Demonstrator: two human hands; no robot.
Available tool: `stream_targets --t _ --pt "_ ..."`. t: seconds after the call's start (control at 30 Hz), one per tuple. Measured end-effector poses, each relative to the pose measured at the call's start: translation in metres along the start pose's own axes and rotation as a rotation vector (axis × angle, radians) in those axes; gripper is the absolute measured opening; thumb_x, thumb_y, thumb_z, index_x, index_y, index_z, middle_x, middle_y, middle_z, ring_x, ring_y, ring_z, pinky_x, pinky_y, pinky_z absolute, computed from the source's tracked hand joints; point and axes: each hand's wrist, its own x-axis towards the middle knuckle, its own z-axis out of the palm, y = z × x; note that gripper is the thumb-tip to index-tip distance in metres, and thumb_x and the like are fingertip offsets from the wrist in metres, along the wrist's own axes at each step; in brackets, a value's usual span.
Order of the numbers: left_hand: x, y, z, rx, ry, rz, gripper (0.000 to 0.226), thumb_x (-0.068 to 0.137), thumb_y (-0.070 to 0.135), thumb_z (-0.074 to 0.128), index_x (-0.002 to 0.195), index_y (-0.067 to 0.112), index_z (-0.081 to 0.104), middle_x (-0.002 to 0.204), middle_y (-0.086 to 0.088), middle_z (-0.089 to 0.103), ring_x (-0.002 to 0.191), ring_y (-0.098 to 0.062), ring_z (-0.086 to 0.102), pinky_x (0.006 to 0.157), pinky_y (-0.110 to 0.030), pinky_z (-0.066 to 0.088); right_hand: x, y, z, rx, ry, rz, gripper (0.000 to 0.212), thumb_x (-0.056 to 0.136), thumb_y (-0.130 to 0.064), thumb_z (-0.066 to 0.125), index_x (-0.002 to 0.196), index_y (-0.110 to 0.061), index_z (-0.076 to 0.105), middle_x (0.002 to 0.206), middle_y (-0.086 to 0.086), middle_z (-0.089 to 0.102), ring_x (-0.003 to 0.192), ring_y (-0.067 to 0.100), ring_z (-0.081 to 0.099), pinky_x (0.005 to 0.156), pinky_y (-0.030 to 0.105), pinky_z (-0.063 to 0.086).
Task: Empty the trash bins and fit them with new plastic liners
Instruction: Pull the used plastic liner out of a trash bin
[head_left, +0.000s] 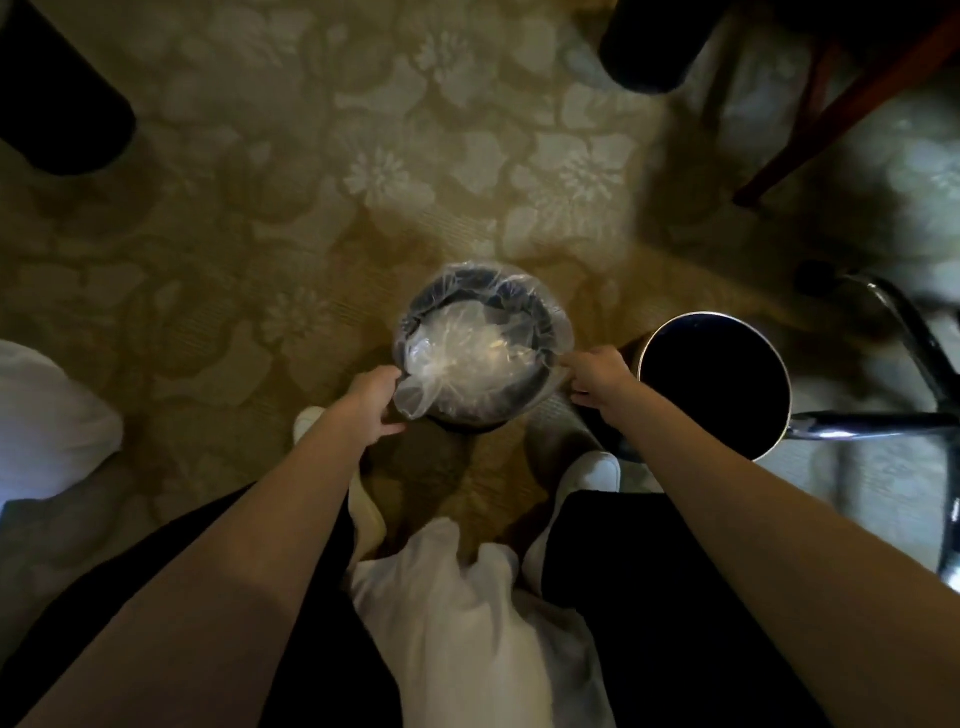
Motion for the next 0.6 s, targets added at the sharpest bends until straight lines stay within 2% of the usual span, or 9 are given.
stream_targets --t 0.07,0.13,0.2,0.3,0.37,0.4,0.5,0.6 --pt "0.015 -0.002 0.007 -0.052 -0.057 -0.043 0.040 0.098 0.034 0.053 0.137 0.022 0.050 0.135 -0.009 0.054 0.120 -0.029 0.053 0.085 -0.045 0.051 0.015 -0.001 0.004 0.046 -0.023 0.048 0.050 0.090 -0.025 0.069 0.131 -0.004 0.050 0.117 0.013 0.059 0.091 0.021 0.058 0.075 0.035 0.051" --pt "0.024 -0.003 0.013 -0.111 -0.091 -0.063 0.037 0.097 0.034 0.054 0.132 0.020 0.054 0.127 -0.010 0.059 0.111 -0.028 0.058 0.076 -0.041 0.052 0.027 -0.002 0.007 0.068 -0.018 0.063 0.031 0.089 -0.020 0.070 0.115 -0.006 0.059 0.107 0.012 0.062 0.092 0.022 0.060 0.072 0.034 0.052" --pt "0.028 -0.005 0.017 -0.147 -0.060 -0.070 0.038 0.096 0.030 0.058 0.132 0.018 0.054 0.125 -0.010 0.061 0.109 -0.026 0.060 0.077 -0.038 0.052 0.033 -0.002 0.010 0.068 0.040 0.068 0.014 0.087 -0.015 0.072 0.096 -0.007 0.064 0.089 0.011 0.065 0.078 0.020 0.063 0.061 0.030 0.053" --pt "0.025 -0.008 0.020 -0.155 0.032 -0.070 0.046 0.090 0.025 0.067 0.133 0.014 0.053 0.125 -0.010 0.062 0.107 -0.022 0.063 0.078 -0.031 0.054 0.033 -0.004 0.011 0.151 0.043 0.084 0.012 0.085 -0.006 0.072 0.078 -0.007 0.063 0.063 0.007 0.063 0.054 0.015 0.061 0.047 0.024 0.051" --pt "0.019 -0.006 0.018 -0.191 0.075 -0.048 0.042 0.088 0.022 0.070 0.127 0.012 0.058 0.121 -0.008 0.064 0.101 -0.019 0.063 0.068 -0.027 0.052 0.028 -0.007 0.011 0.189 -0.020 0.085 0.011 0.085 -0.006 0.071 0.077 -0.009 0.063 0.058 0.004 0.061 0.047 0.012 0.058 0.043 0.021 0.047" --pt "0.015 -0.004 0.018 -0.220 0.084 -0.025 0.037 0.088 0.021 0.070 0.122 0.011 0.061 0.116 -0.007 0.065 0.099 -0.018 0.063 0.068 -0.027 0.052 0.025 -0.009 0.011 0.200 -0.035 0.078 0.010 0.085 -0.008 0.071 0.078 -0.009 0.064 0.061 0.004 0.061 0.048 0.012 0.057 0.042 0.020 0.046" --pt "0.004 0.000 0.015 -0.317 0.058 0.066 0.017 0.089 0.018 0.065 0.105 0.013 0.065 0.104 -0.005 0.067 0.098 -0.016 0.062 0.082 -0.030 0.051 0.015 -0.014 0.014 0.278 -0.015 0.042 0.006 0.085 -0.014 0.069 0.086 -0.010 0.064 0.073 0.005 0.064 0.060 0.015 0.058 0.039 0.018 0.044" --pt "-0.005 0.001 0.012 -0.471 -0.027 0.126 0.018 0.090 0.016 0.062 0.107 0.017 0.064 0.109 -0.007 0.067 0.102 -0.019 0.064 0.088 -0.035 0.052 0.005 -0.018 0.016 0.417 -0.066 0.021 0.016 0.085 -0.017 0.066 0.098 -0.009 0.064 0.080 0.006 0.063 0.064 0.018 0.060 0.045 0.023 0.049"
